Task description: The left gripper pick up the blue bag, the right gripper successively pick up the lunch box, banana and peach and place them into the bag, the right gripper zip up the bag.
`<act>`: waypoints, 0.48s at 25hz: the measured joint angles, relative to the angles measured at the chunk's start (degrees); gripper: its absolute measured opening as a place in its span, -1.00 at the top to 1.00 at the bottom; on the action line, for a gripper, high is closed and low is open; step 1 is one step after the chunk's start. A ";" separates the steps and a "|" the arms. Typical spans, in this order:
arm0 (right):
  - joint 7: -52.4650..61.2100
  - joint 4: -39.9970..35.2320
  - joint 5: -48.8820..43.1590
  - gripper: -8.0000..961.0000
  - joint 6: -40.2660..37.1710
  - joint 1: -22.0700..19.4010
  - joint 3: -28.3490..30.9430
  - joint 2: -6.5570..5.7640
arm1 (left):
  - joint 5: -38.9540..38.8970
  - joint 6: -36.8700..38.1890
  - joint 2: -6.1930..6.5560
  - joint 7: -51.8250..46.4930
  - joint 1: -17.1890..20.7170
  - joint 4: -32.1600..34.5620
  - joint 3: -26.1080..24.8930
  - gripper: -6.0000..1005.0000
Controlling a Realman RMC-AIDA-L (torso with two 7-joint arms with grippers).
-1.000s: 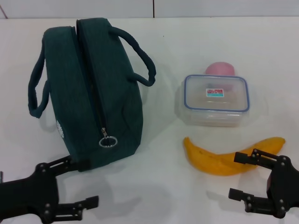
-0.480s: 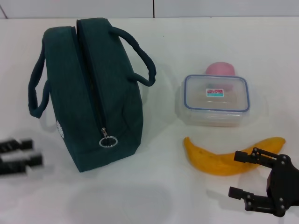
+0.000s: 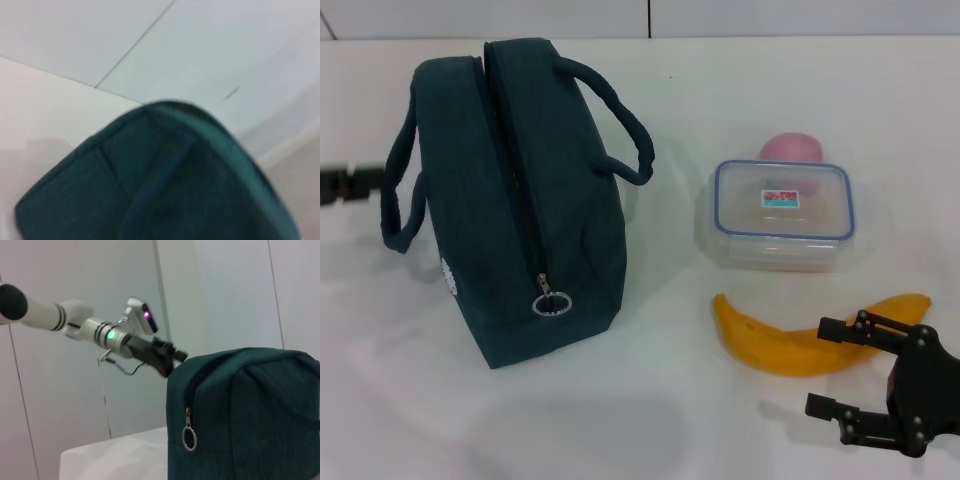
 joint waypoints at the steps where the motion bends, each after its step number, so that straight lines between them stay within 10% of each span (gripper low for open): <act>1: 0.03 0.00 0.00 -0.60 0.02 0.07 0.00 0.00 | 0.09 -0.39 0.49 -5.90 -2.61 0.18 -0.01 -0.74; 12: 0.07 0.24 0.09 -0.60 0.19 0.29 0.00 0.02 | 6.27 -2.95 0.83 -16.24 -9.84 2.61 0.41 -0.71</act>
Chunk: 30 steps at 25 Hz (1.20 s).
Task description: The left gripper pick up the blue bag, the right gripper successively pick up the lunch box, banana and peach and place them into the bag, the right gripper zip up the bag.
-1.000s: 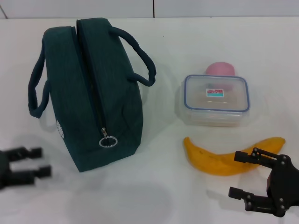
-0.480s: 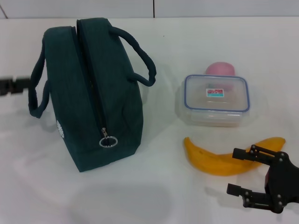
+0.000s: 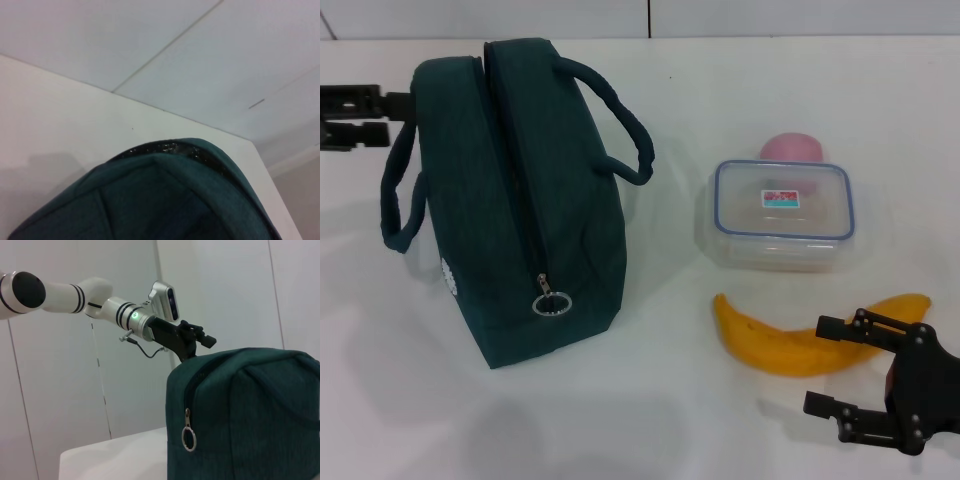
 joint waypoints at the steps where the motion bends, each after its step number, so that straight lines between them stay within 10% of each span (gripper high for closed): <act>1: 0.00 0.02 0.14 -0.60 0.03 0.00 0.00 0.00 | 0.40 -0.04 -0.21 -0.20 -0.29 0.00 0.08 -0.71; 25: -0.04 0.51 1.49 -0.60 1.08 0.18 0.00 0.00 | 9.99 -1.12 -3.33 -2.26 -5.98 -0.22 5.72 -0.66; 30: -0.04 1.00 1.91 -0.60 1.14 0.21 -0.09 0.00 | 8.31 -2.10 -4.11 1.39 -5.71 0.11 4.58 -0.34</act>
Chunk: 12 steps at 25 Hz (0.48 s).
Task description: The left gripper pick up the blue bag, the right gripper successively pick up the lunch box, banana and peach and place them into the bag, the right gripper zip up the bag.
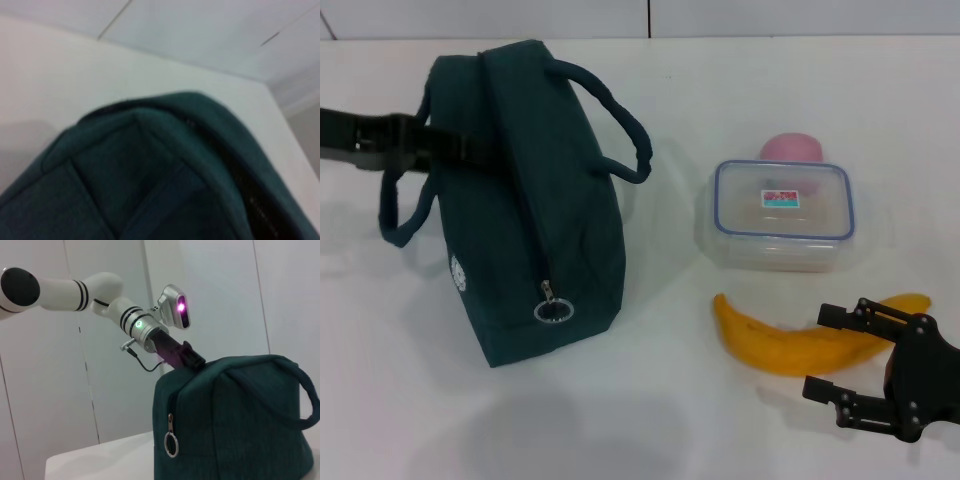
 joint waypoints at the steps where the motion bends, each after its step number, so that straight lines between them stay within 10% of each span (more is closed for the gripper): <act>1: 0.00 0.14 0.01 -0.60 0.00 0.00 0.04 0.00 | -0.48 -0.11 -0.04 0.33 0.07 0.05 -0.28 -0.28; 12: 0.00 0.34 0.22 -0.60 -0.13 0.06 0.10 0.00 | -0.85 0.08 0.26 0.12 0.12 -0.42 -0.26 0.21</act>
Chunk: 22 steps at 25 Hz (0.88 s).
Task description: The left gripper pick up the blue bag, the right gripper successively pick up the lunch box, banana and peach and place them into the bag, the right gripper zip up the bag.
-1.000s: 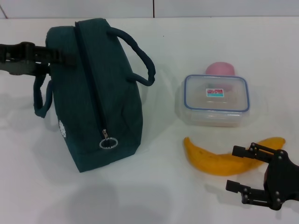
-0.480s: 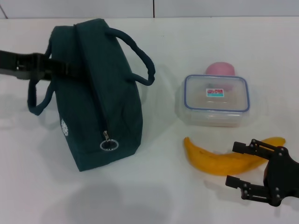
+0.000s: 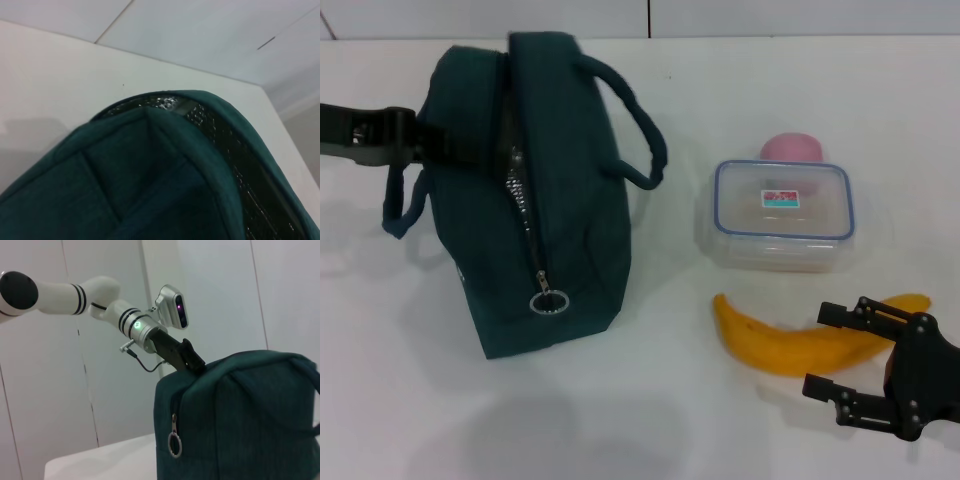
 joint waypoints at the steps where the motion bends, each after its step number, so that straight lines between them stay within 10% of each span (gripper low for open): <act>1: 0.00 0.00 0.14 -0.60 -0.08 0.00 0.00 0.00 | -0.33 0.01 0.03 0.00 0.04 0.00 -0.13 0.29; 7: 3.89 4.34 8.02 -0.60 0.06 0.20 0.17 0.00 | -4.92 0.03 0.15 -0.12 1.00 -1.34 -0.21 0.93; 22: 37.68 17.49 34.78 -0.60 8.46 0.00 0.17 0.00 | -7.72 0.63 0.30 -0.58 1.72 -2.45 -0.21 0.93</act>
